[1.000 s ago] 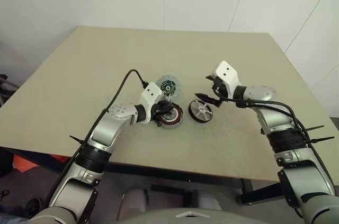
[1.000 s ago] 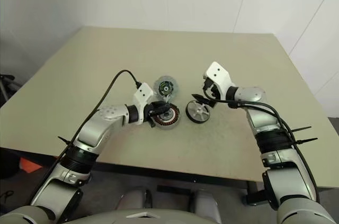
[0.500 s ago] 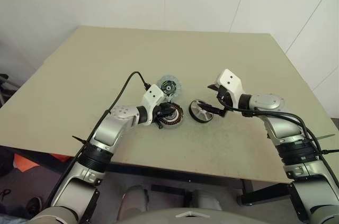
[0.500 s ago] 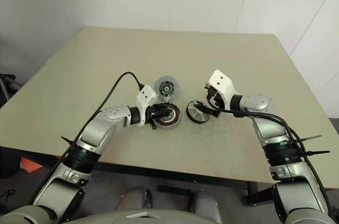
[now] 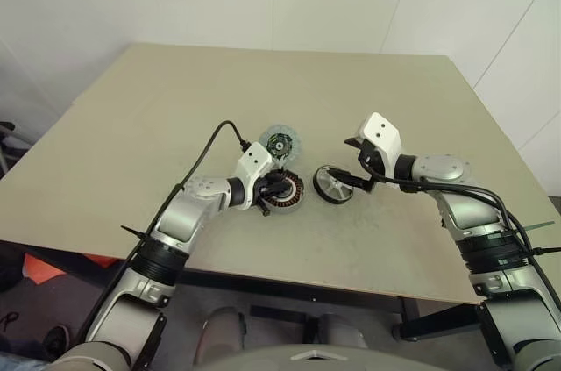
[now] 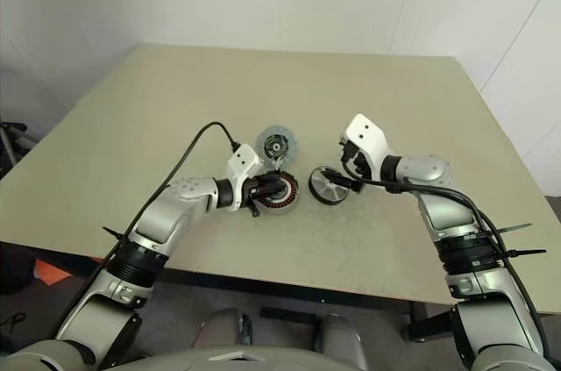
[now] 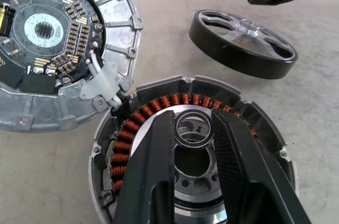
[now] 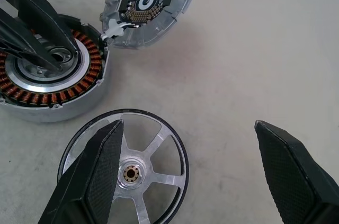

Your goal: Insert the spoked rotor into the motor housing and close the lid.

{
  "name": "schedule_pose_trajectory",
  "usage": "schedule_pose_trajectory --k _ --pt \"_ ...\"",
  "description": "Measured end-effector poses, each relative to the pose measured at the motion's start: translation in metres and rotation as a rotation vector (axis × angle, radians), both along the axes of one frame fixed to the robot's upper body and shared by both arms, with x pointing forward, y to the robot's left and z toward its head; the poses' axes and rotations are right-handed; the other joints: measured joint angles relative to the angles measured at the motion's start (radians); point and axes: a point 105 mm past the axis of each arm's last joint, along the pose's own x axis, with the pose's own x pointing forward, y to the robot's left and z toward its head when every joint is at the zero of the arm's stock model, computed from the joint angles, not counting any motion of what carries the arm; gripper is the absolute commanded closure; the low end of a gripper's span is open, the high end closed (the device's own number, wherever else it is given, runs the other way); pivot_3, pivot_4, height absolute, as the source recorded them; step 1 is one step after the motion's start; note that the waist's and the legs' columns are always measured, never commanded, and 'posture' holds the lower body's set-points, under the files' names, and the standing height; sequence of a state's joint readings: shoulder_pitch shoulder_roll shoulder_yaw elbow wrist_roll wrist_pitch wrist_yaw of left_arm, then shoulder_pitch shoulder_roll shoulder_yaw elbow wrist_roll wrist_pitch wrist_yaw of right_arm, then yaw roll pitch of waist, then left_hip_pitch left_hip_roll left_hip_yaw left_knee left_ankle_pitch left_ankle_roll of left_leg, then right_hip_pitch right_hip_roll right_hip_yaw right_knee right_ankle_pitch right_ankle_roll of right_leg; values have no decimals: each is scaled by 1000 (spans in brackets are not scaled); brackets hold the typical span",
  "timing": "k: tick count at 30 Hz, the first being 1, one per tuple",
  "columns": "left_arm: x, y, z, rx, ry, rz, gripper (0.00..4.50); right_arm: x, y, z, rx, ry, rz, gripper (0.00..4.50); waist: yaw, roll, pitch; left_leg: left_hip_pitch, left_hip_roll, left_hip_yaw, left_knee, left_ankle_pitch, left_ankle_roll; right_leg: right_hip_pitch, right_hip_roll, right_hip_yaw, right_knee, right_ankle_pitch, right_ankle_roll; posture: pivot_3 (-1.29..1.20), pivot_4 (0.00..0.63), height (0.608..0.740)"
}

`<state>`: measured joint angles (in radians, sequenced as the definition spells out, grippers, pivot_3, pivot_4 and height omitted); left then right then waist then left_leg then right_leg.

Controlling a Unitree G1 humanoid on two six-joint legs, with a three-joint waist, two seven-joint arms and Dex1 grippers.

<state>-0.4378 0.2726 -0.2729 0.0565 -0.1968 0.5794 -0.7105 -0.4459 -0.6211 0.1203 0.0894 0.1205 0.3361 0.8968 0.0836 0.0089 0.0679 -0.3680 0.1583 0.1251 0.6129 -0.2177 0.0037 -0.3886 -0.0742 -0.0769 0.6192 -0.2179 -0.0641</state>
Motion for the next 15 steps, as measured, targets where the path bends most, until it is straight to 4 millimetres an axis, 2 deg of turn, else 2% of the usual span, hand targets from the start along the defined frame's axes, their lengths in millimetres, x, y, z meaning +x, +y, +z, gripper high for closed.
schedule_pose_trajectory --k 5,10,15 --pt "0 -1 0 -1 -5 0 3808 1 0 2 0 -8 -3 0 1 0 0 0 0 0 0 0 0 0 0 0 0 0 0 0 0 740" --pt "1 -1 1 2 -19 0 2211 3 1 6 0 -25 0 0 3 0 0 0 0 0 0 0 0 0 0 0 0 0 0 0 0 740" --pt "4 2 4 -16 -21 27 2211 4 1 7 0 -29 0 0 7 0 0 0 0 0 0 0 0 0 0 0 -1 0 0 0 0 740"
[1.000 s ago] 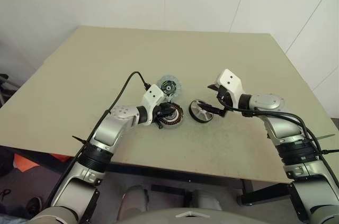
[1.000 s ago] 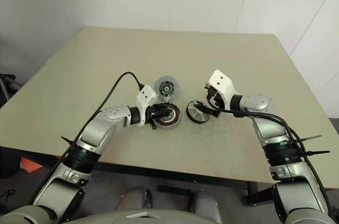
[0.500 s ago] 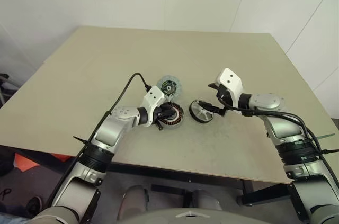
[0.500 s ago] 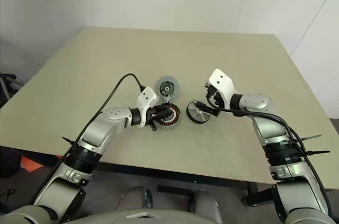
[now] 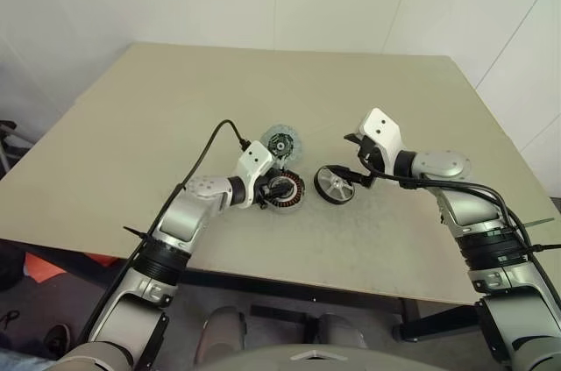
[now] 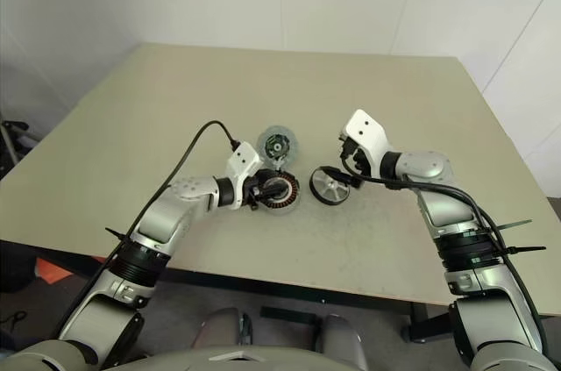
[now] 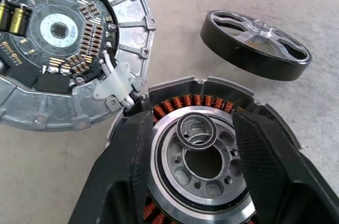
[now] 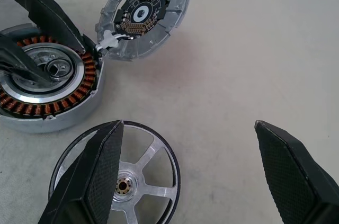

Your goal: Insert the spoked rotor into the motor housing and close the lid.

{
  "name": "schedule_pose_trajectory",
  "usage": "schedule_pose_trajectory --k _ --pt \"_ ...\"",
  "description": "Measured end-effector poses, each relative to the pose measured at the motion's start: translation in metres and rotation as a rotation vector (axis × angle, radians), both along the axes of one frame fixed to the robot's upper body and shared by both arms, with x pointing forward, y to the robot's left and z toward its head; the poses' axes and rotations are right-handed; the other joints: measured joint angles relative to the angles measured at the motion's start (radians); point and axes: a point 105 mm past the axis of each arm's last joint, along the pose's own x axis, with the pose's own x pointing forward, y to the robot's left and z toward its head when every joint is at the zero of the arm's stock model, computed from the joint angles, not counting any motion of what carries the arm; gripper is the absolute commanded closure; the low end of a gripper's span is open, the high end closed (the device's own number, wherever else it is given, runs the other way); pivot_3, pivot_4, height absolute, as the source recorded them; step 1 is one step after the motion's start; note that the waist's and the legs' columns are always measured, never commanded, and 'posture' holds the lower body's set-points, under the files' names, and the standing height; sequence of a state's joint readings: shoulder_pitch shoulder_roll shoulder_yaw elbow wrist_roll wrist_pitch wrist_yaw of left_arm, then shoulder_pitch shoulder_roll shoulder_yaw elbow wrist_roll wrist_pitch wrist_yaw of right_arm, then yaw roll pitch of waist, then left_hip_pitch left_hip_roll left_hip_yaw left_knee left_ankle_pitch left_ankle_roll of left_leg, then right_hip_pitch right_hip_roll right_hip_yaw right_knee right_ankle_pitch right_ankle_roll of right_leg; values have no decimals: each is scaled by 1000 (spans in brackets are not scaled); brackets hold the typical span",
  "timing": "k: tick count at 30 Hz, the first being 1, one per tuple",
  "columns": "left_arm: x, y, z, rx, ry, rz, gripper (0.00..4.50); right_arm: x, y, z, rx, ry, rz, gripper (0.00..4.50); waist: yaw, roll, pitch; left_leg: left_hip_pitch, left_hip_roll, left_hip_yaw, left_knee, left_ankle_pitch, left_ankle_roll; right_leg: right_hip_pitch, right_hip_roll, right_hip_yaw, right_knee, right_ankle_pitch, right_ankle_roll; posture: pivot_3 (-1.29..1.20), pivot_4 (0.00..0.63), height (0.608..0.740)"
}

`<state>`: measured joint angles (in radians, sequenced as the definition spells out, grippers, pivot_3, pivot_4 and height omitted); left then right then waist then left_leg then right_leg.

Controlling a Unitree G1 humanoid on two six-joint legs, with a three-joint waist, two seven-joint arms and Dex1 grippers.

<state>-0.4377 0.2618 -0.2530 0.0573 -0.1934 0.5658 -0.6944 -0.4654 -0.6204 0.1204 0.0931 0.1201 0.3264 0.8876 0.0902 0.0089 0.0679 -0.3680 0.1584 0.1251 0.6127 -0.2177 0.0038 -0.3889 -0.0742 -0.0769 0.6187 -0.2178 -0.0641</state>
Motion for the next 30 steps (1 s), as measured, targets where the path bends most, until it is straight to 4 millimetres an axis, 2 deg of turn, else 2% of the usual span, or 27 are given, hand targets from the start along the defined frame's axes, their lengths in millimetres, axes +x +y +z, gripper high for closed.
schedule_pose_trajectory --k 3,5,7,10,13,17,20,23,27,30 --pt "1 4 11 -37 -21 12 2211 0 1 1 2 -6 3 0 2 0 0 0 0 0 0 0 0 0 0 0 0 0 0 0 0 740" --pt "2 9 26 -89 -49 25 2211 1 3 2 6 -8 7 0 3 0 0 0 0 0 0 0 0 0 0 0 0 0 0 0 0 740" --pt "3 18 44 -156 -76 48 2211 0 6 2 14 -9 13 0 3 0 0 0 0 0 0 0 0 0 0 0 0 0 0 0 0 740" --pt "2 39 61 -202 -104 99 2211 -3 19 3 35 -12 43 0 0 0 0 0 1 0 -1 0 0 0 0 0 0 0 0 0 0 740" --pt "1 67 56 -169 -95 186 2211 -11 40 -2 58 6 87 0 -2 0 0 1 1 1 -2 0 -1 0 0 0 0 0 0 0 0 740" --pt "-6 95 34 -115 -36 280 2211 -27 78 -7 96 39 171 0 -6 1 0 1 1 0 -1 -1 -3 -1 0 0 0 0 0 0 0 740" --pt "-12 103 25 -91 -14 307 2211 -30 88 -7 108 45 180 0 2 0 0 2 0 0 -1 -1 -3 0 0 0 -1 0 0 0 0 740" --pt "-15 106 22 -85 -12 326 2211 -29 88 -8 102 50 165 0 3 0 0 3 0 0 -1 -1 -3 1 0 0 -1 0 0 0 0 740" --pt "-15 105 23 -84 -19 339 2167 -26 92 -8 94 53 165 928 0 0 0 4 0 0 -2 -1 -4 1 0 0 0 0 0 0 0 740" --pt "-15 100 22 -85 -20 332 2167 -19 92 -12 72 56 132 1963 -2 0 0 4 0 0 -2 -1 -4 1 0 0 0 0 0 0 0 740"
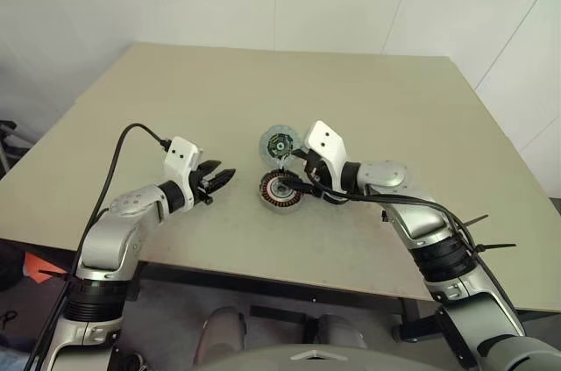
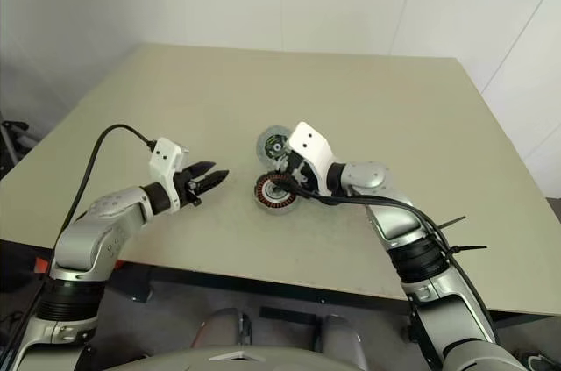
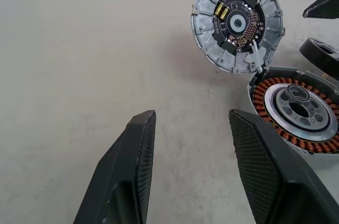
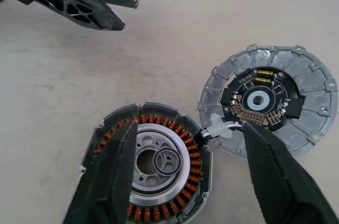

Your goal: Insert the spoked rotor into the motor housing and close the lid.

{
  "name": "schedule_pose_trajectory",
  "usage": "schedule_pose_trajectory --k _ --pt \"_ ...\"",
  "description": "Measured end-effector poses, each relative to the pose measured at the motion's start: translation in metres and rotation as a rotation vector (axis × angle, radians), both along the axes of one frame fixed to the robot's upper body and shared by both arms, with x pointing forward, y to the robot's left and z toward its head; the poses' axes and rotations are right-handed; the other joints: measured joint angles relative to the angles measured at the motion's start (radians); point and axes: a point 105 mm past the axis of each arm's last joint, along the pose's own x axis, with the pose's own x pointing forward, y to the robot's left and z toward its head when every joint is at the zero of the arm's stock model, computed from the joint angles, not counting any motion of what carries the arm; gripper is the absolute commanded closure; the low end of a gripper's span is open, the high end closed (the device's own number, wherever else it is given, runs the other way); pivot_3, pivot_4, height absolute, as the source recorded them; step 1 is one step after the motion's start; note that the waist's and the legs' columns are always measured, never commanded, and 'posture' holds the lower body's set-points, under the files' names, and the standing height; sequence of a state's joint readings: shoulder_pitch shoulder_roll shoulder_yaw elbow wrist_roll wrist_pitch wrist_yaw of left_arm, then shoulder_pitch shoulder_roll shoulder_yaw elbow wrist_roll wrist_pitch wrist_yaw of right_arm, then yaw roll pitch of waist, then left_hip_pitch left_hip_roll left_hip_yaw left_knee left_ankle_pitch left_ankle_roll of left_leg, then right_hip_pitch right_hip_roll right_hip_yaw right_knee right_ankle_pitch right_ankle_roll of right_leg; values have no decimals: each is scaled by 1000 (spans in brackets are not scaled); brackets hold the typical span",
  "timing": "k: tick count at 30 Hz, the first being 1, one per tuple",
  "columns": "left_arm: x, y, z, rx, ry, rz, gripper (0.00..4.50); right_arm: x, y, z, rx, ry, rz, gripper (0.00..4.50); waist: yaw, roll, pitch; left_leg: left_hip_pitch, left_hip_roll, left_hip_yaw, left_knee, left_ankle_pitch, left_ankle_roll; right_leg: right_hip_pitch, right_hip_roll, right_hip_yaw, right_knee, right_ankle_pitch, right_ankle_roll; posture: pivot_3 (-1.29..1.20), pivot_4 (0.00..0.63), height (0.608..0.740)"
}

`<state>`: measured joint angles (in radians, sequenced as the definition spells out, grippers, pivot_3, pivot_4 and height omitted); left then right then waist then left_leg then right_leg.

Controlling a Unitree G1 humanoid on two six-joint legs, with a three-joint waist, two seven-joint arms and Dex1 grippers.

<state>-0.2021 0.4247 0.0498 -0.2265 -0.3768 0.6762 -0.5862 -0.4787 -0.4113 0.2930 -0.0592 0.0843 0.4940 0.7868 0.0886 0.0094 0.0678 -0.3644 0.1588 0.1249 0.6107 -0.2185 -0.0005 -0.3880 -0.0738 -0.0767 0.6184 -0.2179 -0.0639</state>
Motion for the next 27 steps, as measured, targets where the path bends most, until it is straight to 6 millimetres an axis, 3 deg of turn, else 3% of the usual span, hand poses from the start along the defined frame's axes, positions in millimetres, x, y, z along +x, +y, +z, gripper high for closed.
schedule_pose_trajectory --k 6,9,13,21,27 --pt "-2 1 -3 2 8 9 2167 -4 6 -8 -25 30 18 1963 -2 0 0 -1 0 0 0 0 0 -1 0 0 0 0 0 0 0 740" --pt "-2 2 -4 4 11 15 2167 -5 7 -10 -28 35 22 2498 -3 0 0 0 0 0 0 0 0 0 0 0 0 0 0 0 0 740" --pt "-2 2 -4 6 9 24 2167 -5 7 -11 -34 43 20 3812 -3 0 0 0 0 0 0 0 0 0 0 0 0 0 0 0 0 740" --pt "-2 1 -3 9 5 21 2167 -4 4 -14 -52 44 11 3812 -10 0 0 0 0 0 0 0 0 0 0 0 0 0 0 0 0 740" --pt "-2 0 -4 11 7 17 2167 3 -3 -29 -79 82 -33 3812 -18 0 0 0 0 0 0 0 0 0 0 0 0 0 0 0 0 740"
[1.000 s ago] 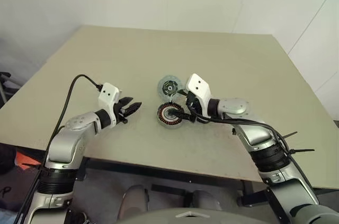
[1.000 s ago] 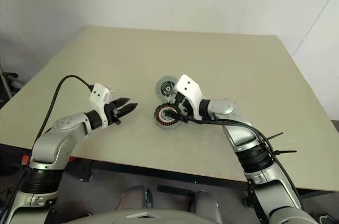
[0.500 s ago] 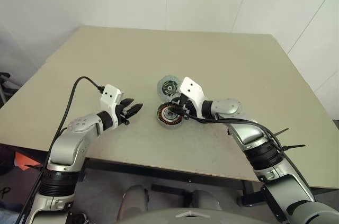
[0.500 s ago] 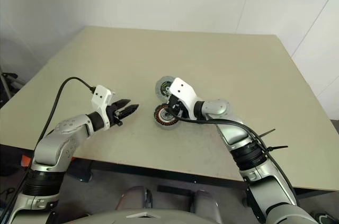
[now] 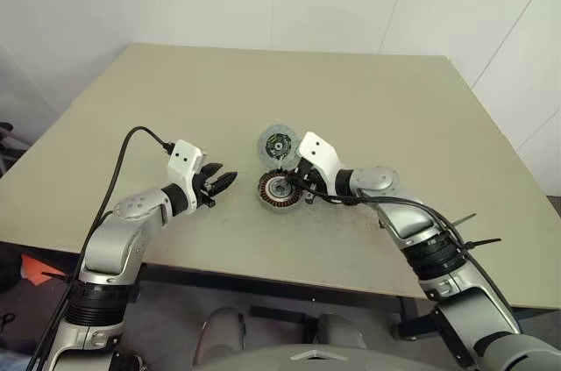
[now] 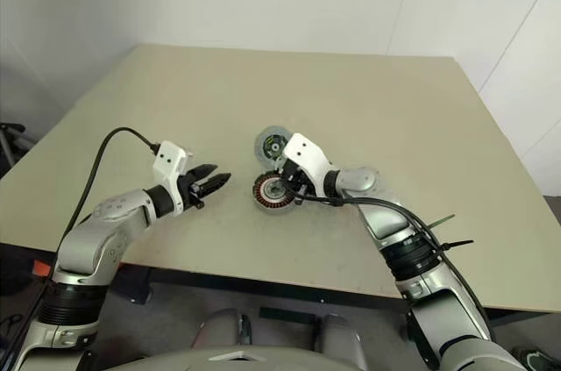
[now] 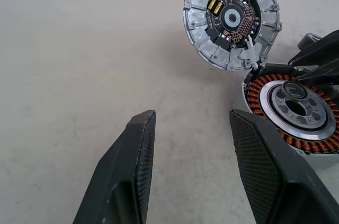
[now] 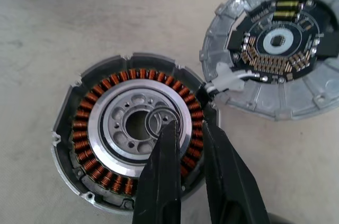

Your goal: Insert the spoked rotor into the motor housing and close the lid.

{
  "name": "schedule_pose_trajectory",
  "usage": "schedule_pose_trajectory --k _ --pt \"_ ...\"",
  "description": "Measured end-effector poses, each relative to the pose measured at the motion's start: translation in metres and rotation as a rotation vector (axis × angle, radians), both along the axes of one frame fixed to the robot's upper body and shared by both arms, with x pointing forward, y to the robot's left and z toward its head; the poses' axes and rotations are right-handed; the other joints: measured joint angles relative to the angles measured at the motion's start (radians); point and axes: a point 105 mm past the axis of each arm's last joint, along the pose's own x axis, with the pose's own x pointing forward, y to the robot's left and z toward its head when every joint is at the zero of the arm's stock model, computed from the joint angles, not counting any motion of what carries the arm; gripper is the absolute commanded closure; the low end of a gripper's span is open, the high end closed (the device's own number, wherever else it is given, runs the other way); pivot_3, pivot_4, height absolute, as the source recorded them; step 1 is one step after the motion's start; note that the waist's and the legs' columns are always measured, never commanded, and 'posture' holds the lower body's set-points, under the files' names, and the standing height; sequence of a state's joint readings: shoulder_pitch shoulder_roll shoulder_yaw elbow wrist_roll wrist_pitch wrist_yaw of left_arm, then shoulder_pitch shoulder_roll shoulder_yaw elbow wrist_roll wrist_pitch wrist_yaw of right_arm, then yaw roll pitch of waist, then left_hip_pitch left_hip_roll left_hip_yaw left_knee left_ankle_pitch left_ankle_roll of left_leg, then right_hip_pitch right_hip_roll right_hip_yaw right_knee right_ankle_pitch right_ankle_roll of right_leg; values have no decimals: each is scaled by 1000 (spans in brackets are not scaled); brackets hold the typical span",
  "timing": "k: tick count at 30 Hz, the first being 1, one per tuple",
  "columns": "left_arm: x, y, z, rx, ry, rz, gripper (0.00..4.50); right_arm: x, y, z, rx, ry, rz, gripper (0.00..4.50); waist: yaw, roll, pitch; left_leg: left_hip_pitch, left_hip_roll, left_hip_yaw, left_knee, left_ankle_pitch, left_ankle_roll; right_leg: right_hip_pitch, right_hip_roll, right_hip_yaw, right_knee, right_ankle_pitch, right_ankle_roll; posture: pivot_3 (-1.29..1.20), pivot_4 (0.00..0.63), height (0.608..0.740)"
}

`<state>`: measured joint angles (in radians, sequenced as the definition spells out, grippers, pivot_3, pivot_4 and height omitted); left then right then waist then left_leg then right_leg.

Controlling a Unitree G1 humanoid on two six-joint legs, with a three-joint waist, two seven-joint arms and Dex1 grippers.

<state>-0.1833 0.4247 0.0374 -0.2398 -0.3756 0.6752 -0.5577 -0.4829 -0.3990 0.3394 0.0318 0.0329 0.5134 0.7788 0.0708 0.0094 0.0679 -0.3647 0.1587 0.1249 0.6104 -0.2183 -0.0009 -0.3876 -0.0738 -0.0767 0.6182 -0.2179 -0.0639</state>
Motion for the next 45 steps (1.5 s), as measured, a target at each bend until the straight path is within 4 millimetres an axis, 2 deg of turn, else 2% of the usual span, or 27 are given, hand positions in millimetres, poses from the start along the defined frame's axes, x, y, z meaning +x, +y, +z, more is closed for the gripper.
schedule_pose_trajectory --k 11,20,45 --pt "-1 0 -3 8 6 2 2167 5 -1 -1 -16 -17 -12 3812 -2 0 0 0 0 0 0 0 0 0 0 0 0 0 0 0 0 740" --pt "-1 1 -2 13 -3 3 2167 -1 3 4 -13 -33 22 3812 -2 0 0 0 0 0 0 0 0 0 0 0 0 0 0 0 0 740" --pt "3 11 -2 45 -14 25 2167 -8 5 0 -12 -3 14 3812 -1 0 0 1 0 0 0 0 0 0 0 0 0 0 0 0 0 740"
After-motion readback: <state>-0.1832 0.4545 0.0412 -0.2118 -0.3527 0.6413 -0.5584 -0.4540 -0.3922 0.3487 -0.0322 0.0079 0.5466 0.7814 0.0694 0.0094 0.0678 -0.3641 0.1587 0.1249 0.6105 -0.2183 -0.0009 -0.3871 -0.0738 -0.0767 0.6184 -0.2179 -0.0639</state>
